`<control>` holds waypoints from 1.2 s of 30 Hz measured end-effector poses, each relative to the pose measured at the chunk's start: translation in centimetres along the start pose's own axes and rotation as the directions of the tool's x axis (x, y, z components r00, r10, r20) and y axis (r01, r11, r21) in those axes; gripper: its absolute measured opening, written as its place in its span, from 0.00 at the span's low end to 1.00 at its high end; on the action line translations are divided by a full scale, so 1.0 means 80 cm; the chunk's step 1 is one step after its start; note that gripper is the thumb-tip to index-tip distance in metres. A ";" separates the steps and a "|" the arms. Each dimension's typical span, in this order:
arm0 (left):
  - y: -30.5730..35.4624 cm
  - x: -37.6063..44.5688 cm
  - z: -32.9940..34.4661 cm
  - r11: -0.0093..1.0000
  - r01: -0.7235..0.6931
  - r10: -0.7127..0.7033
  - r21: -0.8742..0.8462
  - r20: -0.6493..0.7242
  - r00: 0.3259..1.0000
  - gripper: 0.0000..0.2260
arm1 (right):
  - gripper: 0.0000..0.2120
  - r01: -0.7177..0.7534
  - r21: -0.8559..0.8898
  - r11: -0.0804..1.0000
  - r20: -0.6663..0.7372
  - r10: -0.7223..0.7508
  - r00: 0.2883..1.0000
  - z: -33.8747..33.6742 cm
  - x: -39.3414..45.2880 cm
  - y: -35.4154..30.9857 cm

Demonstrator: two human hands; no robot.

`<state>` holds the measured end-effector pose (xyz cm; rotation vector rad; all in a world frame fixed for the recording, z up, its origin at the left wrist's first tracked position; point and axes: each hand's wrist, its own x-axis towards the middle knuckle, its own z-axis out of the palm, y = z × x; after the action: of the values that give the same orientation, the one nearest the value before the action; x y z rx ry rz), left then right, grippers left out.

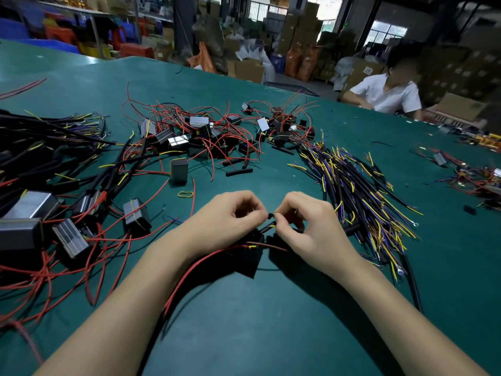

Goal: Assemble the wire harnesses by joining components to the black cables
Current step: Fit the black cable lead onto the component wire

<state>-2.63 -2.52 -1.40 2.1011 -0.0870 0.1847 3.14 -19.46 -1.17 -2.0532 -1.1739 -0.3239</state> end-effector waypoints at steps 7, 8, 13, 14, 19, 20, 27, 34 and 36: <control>0.013 -0.002 -0.003 0.740 -0.349 0.469 0.574 -0.070 0.880 0.06 | 0.10 -0.191 0.125 0.974 -0.003 0.193 0.981 -0.006 0.001 -0.001; 0.014 0.000 -0.003 0.688 -0.358 0.512 0.632 -0.072 0.856 0.06 | 0.11 -0.222 0.152 0.963 0.003 0.225 0.974 -0.007 0.002 -0.002; 0.017 -0.001 0.001 0.635 -0.375 0.576 0.676 -0.089 0.813 0.04 | 0.13 -0.261 0.165 0.951 0.002 0.265 0.964 -0.012 0.007 -0.010; 0.016 -0.001 0.002 0.644 -0.369 0.568 0.670 -0.096 0.817 0.05 | 0.12 -0.249 0.140 0.958 -0.013 0.253 0.967 -0.012 0.007 -0.012; 0.016 -0.007 0.007 0.728 -0.285 0.467 0.624 -0.146 0.872 0.10 | 0.10 -0.239 0.099 0.966 -0.047 0.245 0.968 -0.009 0.004 -0.014; 0.014 -0.007 0.004 0.771 -0.250 0.430 0.585 -0.190 0.883 0.10 | 0.09 -0.248 0.099 0.964 -0.057 0.254 0.965 -0.011 0.004 -0.011; 0.013 0.000 0.014 0.909 -0.291 0.375 0.299 -0.276 0.885 0.07 | 0.10 -0.263 0.171 0.949 -0.016 0.270 0.963 -0.020 0.003 0.001; 0.012 0.002 0.020 0.922 -0.324 0.373 0.214 -0.263 0.890 0.01 | 0.09 -0.182 0.153 0.971 -0.012 0.186 0.982 -0.014 0.002 -0.008; 0.013 0.002 0.025 0.933 -0.300 0.347 0.198 -0.279 0.895 0.02 | 0.09 -0.159 0.134 0.978 -0.028 0.164 0.986 -0.012 0.002 -0.010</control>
<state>-2.44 -4.72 -1.50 2.1687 -0.2435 0.7424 2.72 -19.81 -0.08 -2.0026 -0.9714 -0.2015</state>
